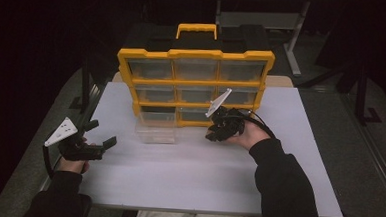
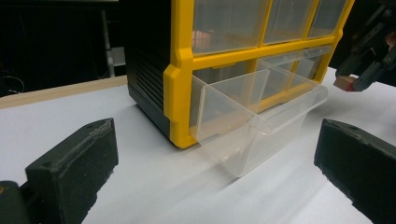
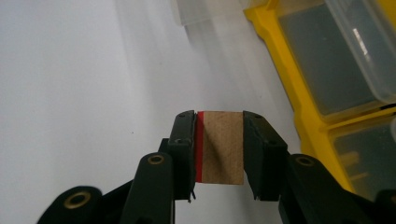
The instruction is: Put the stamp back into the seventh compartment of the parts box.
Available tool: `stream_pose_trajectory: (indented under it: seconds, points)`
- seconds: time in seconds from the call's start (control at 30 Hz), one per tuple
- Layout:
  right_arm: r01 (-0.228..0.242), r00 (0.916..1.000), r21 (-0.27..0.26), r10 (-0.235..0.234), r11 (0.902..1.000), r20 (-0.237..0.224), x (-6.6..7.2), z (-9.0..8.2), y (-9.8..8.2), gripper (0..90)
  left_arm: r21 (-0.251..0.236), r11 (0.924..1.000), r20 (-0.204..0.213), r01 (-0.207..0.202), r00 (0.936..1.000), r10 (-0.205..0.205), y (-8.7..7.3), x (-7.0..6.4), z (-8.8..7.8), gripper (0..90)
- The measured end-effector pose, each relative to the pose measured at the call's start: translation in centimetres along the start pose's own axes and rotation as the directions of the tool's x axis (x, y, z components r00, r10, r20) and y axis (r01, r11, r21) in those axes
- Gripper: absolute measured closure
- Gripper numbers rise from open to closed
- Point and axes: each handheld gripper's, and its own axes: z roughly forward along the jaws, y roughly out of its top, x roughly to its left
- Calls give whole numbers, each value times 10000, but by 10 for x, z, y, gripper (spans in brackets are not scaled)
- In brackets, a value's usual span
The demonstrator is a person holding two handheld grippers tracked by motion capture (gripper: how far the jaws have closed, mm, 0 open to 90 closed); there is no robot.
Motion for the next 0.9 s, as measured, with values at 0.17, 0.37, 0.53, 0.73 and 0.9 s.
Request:
stream_pose_trajectory:
  seconds: [0.17, 0.37, 0.53, 0.73, 0.9]
  points:
    - [-20, 10000, -222, 21, 9998, 39, -1, -9, 4, 655, 9, 10000, 15, 1, 10000, -1, 0, 0, 0, 0]
    - [64, 9999, -423, -59, 9991, 138, -3, -19, 7, 655, -23, 10000, 16, 28, 10000, -28, 0, 0, 0, 0]
    - [86, 9998, -475, -77, 9988, 190, -4, -24, 11, 655, -30, 10000, 21, 29, 10000, -29, 0, 0, 0, 0]
    - [215, 9995, -672, -200, 9975, 224, -4, -34, 20, 655, -45, 10000, 18, 37, 10000, -37, 0, 0, 0, 0]
    - [362, 9991, -742, -346, 9966, 226, -3, -39, 31, 655, -52, 10000, 31, 25, 10000, -25, 0, 0, 0, 0]
